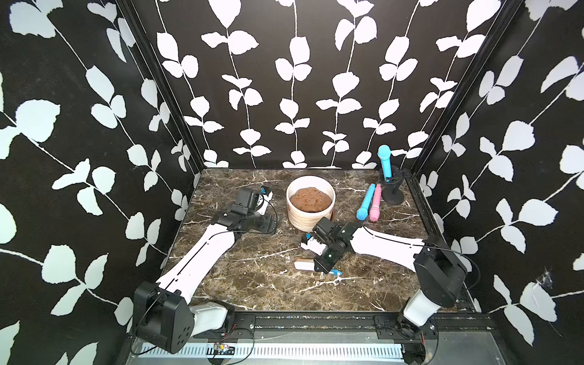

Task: Scrub the dried mud off the ceramic pot
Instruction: Brush off the soil from the pot.

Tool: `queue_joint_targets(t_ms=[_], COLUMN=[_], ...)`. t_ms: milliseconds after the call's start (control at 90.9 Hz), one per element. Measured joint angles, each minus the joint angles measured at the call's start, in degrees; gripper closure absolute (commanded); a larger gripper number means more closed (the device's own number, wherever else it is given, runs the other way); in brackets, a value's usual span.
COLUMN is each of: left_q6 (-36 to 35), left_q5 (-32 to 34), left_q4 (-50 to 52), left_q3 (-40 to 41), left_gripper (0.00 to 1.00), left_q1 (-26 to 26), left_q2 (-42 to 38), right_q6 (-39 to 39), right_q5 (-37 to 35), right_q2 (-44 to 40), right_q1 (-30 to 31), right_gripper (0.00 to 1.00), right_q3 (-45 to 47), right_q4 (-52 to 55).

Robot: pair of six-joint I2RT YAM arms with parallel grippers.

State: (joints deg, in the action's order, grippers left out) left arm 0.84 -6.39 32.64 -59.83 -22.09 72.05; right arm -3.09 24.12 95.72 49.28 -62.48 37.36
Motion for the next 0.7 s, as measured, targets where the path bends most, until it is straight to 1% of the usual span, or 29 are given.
queue_joint_targets(t_ms=[143, 275, 407, 583, 638, 704], left_q6=[0.0, -0.1, 0.1, 2.0, 2.6, 3.4], left_q5=[-0.7, -4.2, -6.2, -8.1, -8.5, -8.9], left_q4=[-0.3, -2.3, -3.6, -4.8, -5.2, -5.2], left_q3=[0.2, 1.9, 4.1, 6.0, 6.8, 7.2], left_gripper=[0.02, 0.02, 0.02, 0.01, 0.02, 0.02], left_q1=[0.0, 0.0, 0.0, 0.0, 0.0, 0.0], left_q2=[-0.2, -2.9, -6.9, -10.8, -12.0, -13.1], right_q6=[-0.2, -0.8, -0.6, -0.2, -0.3, -0.9], right_q5=[7.4, 12.4, 13.3, 14.6, 13.6, 10.7], right_q2=[-1.0, -5.8, -11.1, -15.0, -16.0, -17.4], right_q1=[-0.6, -2.2, -4.5, -5.6, -5.8, -6.2], right_gripper=[1.00, 1.00, 1.00, 1.00, 1.00, 1.00], right_q3=[0.0, 0.0, -0.7, -0.9, -0.9, -0.9], right_q4=[-0.2, -0.8, -0.6, -1.2, -1.4, -1.6])
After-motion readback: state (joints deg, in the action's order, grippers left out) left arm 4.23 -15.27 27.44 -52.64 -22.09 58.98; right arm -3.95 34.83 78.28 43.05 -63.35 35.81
